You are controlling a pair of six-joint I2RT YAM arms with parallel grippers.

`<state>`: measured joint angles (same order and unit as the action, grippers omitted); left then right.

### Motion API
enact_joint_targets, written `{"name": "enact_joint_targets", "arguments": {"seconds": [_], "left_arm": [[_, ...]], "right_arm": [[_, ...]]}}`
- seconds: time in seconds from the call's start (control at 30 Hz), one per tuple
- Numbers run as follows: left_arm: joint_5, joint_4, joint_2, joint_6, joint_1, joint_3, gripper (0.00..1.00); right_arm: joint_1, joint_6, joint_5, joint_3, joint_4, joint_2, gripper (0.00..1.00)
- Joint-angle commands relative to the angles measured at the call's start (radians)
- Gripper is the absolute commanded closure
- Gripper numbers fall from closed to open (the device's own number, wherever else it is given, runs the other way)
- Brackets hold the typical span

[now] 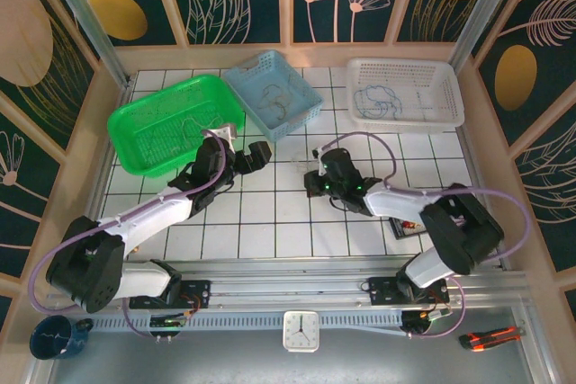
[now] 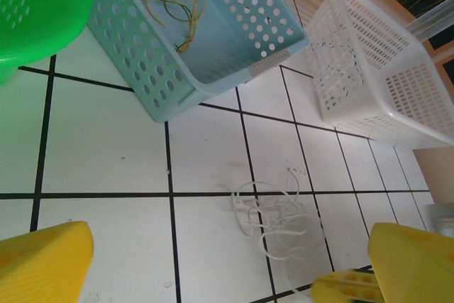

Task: Untangle the cables

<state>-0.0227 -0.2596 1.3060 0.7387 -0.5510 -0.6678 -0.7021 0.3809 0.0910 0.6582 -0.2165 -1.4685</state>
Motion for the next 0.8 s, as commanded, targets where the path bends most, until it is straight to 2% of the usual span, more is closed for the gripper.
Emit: {"name": "enact_joint_targets", "arguments": {"seconds": [0.0,0.2,0.37,0.77], "left_arm": [[-0.029,-0.046,-0.026,0.013,-0.003,-0.019,0.01],[-0.123,-0.066,-0.030,0.024,-0.003,-0.040,0.01],[-0.210,-0.101,-0.032,0.018,-0.003,-0.049,0.01],[-0.261,-0.185,0.055,0.029,-0.016,-0.016,0.03]], "right_arm": [[0.007,-0.005,0.056,0.027,0.046,0.118,1.00],[0.073,0.046,0.205,0.024,0.044,0.239,1.00],[0.128,0.086,0.294,0.018,0.010,0.280,1.00],[0.138,0.124,0.357,-0.024,-0.057,0.262,1.00]]}}
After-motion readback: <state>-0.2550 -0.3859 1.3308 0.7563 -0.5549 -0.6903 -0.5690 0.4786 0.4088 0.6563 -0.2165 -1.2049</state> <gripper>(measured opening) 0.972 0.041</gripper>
